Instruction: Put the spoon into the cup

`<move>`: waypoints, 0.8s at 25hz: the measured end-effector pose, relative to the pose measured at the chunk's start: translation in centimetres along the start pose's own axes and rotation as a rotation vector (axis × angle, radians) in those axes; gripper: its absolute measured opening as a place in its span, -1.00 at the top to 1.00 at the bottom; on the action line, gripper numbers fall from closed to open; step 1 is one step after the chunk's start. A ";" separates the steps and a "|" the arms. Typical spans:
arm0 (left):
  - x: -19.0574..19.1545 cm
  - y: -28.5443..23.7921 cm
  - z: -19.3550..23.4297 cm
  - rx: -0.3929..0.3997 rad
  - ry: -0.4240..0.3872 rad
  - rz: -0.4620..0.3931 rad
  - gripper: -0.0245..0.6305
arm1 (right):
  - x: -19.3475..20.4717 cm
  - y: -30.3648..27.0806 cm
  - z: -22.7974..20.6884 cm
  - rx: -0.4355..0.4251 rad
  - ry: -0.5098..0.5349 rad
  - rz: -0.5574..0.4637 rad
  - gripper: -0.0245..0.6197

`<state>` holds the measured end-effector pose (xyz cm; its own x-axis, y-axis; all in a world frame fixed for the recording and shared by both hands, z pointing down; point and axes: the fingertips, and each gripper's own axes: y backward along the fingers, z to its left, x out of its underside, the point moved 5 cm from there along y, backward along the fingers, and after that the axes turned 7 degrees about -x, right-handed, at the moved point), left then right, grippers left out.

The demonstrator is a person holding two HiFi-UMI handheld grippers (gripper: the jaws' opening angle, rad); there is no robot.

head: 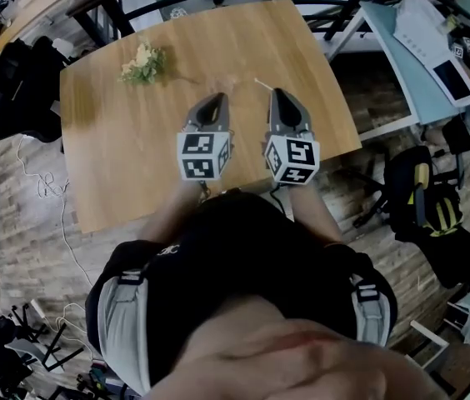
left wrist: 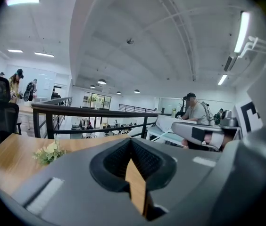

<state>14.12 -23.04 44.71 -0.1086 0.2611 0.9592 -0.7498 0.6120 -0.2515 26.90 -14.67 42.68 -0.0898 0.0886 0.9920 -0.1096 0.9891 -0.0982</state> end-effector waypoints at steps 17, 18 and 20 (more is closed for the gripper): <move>0.1 -9.2 1.0 0.004 -0.001 0.055 0.89 | 0.0 -8.1 -5.5 0.006 -0.005 0.081 0.90; 0.2 -9.3 1.2 -0.012 0.003 0.058 0.89 | 0.2 -8.5 -5.6 -0.006 -0.006 0.090 0.90; 0.5 -9.4 1.8 -0.047 0.007 0.062 0.89 | 0.4 -9.4 -5.6 -0.038 -0.002 0.099 0.90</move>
<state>19.96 -30.04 47.83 -0.1490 0.3051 0.9406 -0.7102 0.6288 -0.3165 33.47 -23.28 44.41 -0.0999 0.1855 0.9776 -0.0625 0.9794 -0.1922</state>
